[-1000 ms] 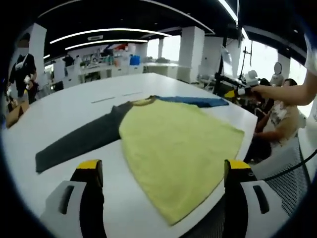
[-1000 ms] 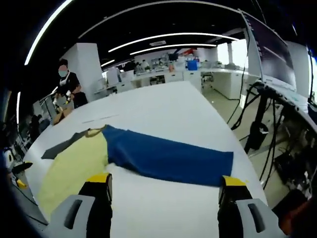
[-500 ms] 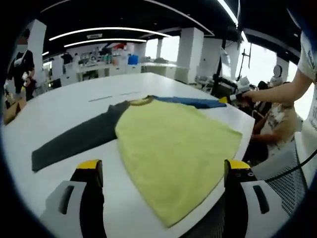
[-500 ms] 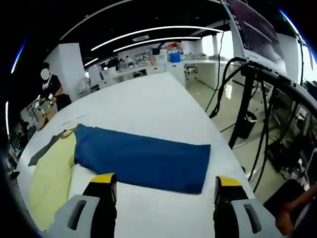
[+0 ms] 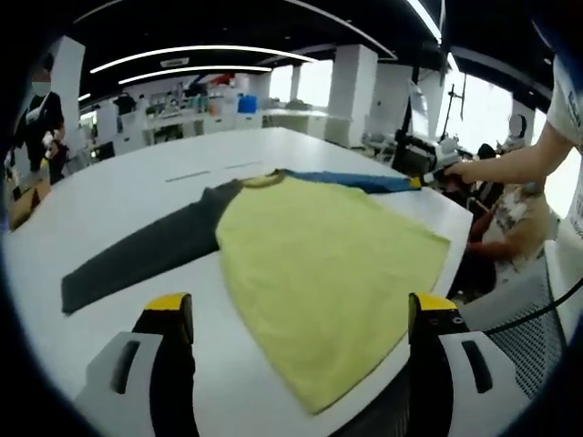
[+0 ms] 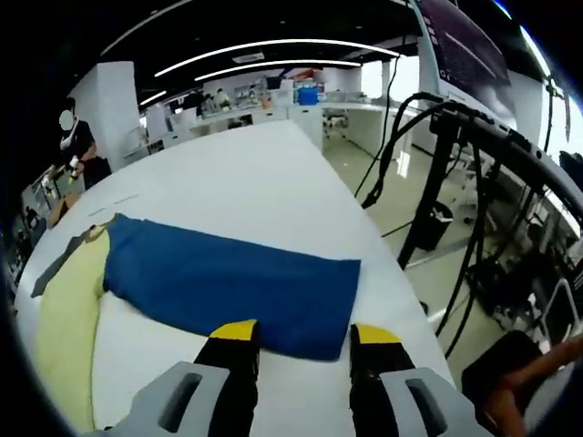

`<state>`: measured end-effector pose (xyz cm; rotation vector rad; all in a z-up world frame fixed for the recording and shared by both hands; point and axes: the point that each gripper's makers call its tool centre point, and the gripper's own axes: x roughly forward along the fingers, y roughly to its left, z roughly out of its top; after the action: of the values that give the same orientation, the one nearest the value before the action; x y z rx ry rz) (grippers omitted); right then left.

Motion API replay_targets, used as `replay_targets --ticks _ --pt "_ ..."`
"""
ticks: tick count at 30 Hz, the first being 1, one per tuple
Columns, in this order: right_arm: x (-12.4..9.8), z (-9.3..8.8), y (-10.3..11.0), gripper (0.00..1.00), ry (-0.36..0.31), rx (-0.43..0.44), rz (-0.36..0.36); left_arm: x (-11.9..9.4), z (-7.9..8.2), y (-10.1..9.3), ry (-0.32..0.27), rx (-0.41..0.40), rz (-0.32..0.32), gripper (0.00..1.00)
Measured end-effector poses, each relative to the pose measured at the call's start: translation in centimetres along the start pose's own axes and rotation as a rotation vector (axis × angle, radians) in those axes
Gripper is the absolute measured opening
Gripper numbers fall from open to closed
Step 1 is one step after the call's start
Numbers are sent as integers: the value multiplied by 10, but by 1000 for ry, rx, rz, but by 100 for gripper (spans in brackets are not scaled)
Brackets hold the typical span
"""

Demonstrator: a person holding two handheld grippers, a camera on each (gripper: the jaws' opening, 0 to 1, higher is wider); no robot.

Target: Fold the garment on the visible template until the final outline fits inside the template.

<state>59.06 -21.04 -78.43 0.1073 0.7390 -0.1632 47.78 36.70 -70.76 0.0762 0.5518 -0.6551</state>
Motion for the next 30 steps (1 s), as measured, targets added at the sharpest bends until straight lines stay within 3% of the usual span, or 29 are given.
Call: replay_targets --ticks 7,12,17,30 --pt "-6 -4 -7 14 14 11 -56 0 -3 1 14 -2 -1 92" --pt "-5 -4 -12 8 19 23 -71 -1 -3 2 11 -14 5 91" --pt "-6 -3 -13 4 18 126 -84 -2 -4 2 19 -14 4 90" --pt "-3 -3 -16 0 50 154 -57 -4 -1 -3 24 7 3 93"
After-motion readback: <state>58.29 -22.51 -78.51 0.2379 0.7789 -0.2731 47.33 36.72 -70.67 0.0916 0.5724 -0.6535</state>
